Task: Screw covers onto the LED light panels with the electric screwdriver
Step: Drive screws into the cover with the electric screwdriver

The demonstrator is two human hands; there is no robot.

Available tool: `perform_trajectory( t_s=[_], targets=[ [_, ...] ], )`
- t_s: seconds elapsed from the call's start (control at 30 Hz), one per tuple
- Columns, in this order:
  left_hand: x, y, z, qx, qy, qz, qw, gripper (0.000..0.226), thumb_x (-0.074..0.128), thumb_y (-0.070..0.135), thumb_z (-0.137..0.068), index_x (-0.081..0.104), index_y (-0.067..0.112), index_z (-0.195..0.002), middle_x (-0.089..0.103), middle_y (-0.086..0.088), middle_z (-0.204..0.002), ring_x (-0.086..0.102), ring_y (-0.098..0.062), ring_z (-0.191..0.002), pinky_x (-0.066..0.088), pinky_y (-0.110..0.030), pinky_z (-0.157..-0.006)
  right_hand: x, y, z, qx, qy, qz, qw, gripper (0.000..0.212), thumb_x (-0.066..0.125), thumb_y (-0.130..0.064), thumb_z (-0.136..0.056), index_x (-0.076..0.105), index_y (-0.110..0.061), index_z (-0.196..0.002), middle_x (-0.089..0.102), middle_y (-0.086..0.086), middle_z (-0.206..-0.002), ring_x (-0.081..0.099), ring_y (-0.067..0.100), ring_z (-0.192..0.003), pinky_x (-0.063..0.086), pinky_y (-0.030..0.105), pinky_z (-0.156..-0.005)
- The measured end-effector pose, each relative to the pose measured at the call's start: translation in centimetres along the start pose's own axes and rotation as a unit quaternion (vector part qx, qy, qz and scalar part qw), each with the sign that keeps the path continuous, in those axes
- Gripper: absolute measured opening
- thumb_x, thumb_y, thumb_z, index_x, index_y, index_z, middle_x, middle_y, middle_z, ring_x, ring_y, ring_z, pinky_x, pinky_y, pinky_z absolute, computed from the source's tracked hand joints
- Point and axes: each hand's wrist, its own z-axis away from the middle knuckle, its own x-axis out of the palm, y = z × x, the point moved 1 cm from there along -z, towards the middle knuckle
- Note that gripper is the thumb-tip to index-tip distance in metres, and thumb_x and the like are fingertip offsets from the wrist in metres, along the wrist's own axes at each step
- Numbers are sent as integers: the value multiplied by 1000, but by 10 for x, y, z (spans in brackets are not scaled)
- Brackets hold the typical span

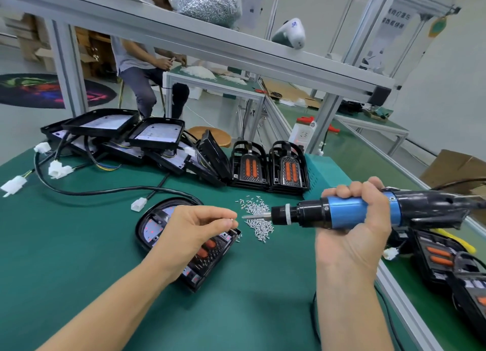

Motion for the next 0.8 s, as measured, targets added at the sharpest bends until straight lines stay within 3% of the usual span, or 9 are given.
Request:
perform_trajectory(
  t_s=[0.07, 0.17, 0.6, 0.8],
  targets=[
    [-3, -3, 4, -7, 3, -3, 1000, 14, 76, 23, -73, 77, 29, -85, 75, -3, -84, 61, -27, -83, 44, -42, -77, 4, 3, 4, 5, -20, 3, 1000, 19, 55, -3, -84, 56, -22, -87, 52, -7, -63, 52, 8, -55, 49, 22, -67],
    [-5, -4, 8, -5, 6, -2, 1000, 12, 73, 17, -75, 78, 26, -83, 75, -7, -81, 60, -30, -81, 44, -45, -77, 7, 7, 8, 10, -37, 15, 999, 19, 57, -6, -77, 55, -23, -87, 51, -8, -63, 52, 8, -56, 49, 21, -67],
    [-11, -2, 10, 8, -25, -72, 997, 17, 66, 12, -86, 74, 26, -81, 72, 0, -74, 57, -13, -67, 47, -30, -62, 12, 19, 14, 10, -57, 73, 996, 25, 57, -6, -69, 54, -21, -89, 48, -7, -60, 50, 8, -52, 47, 22, -63],
    [-25, -4, 6, 30, 9, -69, 997, 21, 61, 4, -89, 71, 17, -76, 67, -3, -69, 66, -19, -64, 55, -28, -56, 10, 32, 10, -5, -92, 108, 990, 26, 55, -3, -71, 52, -19, -92, 50, -7, -57, 50, 9, -52, 48, 23, -61]
  ],
)
